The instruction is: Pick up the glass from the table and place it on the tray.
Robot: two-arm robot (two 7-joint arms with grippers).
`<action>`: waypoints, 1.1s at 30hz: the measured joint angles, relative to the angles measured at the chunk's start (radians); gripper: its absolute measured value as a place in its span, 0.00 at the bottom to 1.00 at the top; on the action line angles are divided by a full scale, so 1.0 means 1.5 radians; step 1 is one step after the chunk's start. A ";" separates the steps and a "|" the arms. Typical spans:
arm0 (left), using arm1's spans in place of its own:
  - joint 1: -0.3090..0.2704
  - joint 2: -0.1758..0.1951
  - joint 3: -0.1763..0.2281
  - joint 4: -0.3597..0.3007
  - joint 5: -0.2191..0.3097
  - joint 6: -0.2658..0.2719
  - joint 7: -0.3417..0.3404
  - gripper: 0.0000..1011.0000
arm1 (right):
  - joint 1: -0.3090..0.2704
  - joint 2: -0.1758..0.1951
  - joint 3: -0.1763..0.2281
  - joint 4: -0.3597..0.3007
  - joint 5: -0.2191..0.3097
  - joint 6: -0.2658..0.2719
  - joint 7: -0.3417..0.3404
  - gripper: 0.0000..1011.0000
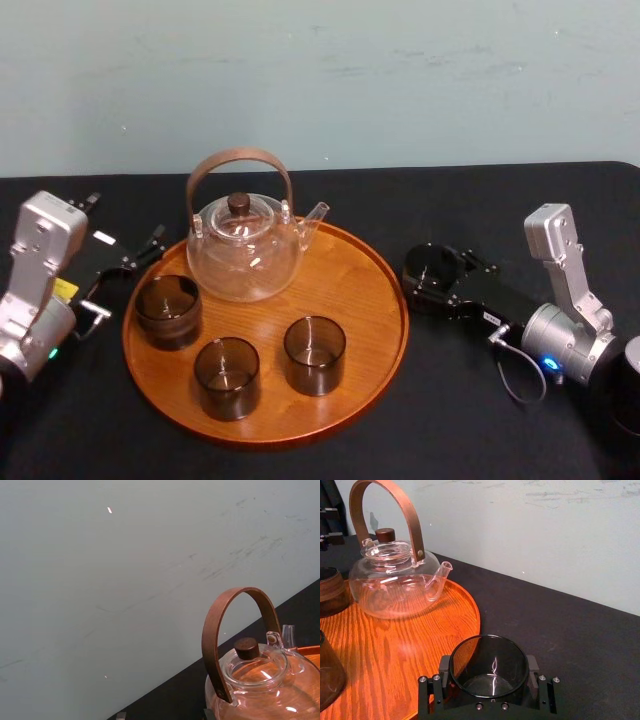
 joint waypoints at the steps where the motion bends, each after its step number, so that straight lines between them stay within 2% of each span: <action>1: 0.000 0.000 0.000 0.000 0.000 0.000 0.000 0.99 | 0.000 0.000 0.000 0.000 0.000 0.000 0.000 0.89; 24: 0.000 0.000 0.000 0.000 0.000 0.000 0.000 0.99 | -0.001 0.001 0.001 0.000 0.002 -0.001 0.001 0.89; 33: 0.000 0.000 0.000 0.000 0.000 0.000 0.000 0.99 | -0.019 0.010 0.010 -0.040 0.008 -0.010 -0.008 0.89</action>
